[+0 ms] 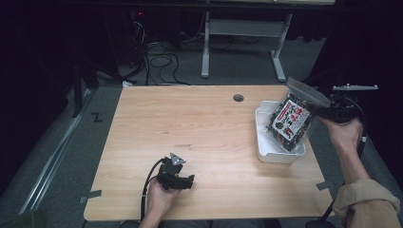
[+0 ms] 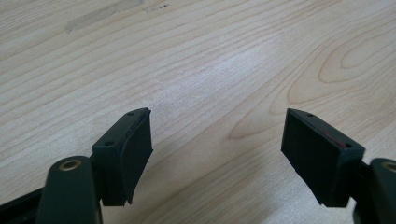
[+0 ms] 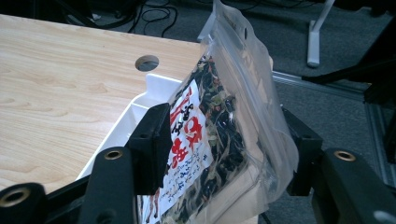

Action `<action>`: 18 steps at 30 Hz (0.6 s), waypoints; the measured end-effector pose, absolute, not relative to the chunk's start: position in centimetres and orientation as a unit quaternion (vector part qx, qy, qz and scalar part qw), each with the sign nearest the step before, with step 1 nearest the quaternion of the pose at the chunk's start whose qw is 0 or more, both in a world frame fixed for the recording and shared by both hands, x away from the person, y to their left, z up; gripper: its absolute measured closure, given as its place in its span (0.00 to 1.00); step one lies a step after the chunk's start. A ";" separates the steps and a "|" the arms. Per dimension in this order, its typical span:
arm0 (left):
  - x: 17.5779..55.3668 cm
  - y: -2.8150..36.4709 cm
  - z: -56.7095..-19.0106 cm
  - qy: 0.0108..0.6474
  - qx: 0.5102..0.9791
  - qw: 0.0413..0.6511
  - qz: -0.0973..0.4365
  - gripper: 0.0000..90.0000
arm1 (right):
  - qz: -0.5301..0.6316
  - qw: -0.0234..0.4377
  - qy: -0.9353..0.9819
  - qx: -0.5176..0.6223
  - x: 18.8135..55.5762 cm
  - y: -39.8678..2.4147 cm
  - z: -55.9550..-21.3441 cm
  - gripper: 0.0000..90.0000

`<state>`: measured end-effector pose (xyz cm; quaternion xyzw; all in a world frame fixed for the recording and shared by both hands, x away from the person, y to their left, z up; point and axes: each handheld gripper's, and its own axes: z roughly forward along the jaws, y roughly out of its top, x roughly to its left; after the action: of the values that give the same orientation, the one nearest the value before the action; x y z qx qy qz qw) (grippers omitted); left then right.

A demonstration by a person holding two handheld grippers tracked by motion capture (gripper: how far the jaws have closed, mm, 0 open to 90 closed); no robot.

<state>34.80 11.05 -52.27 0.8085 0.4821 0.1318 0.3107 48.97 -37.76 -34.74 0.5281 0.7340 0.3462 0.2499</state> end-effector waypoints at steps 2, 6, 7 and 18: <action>34.7 11.0 -52.2 0.483 0.808 0.312 0.130 0.28 | 0.346 0.250 0.733 0.530 49.0 -37.7 -34.7 0.45; 34.7 11.1 -52.2 0.486 0.805 0.314 0.130 0.28 | 0.353 0.256 0.725 0.533 48.8 -37.9 -34.5 0.40; 34.7 11.1 -52.2 0.485 0.806 0.314 0.130 0.28 | 0.356 0.260 0.722 0.532 48.7 -38.0 -34.4 0.39; 34.7 11.4 -52.0 0.487 0.802 0.320 0.133 0.28 | 0.372 0.279 0.717 0.520 46.9 -39.2 -33.6 0.37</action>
<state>34.71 11.36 -51.96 0.8019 0.4865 0.1328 0.3204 46.91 -39.22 -33.62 0.5198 0.7167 0.3717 0.2792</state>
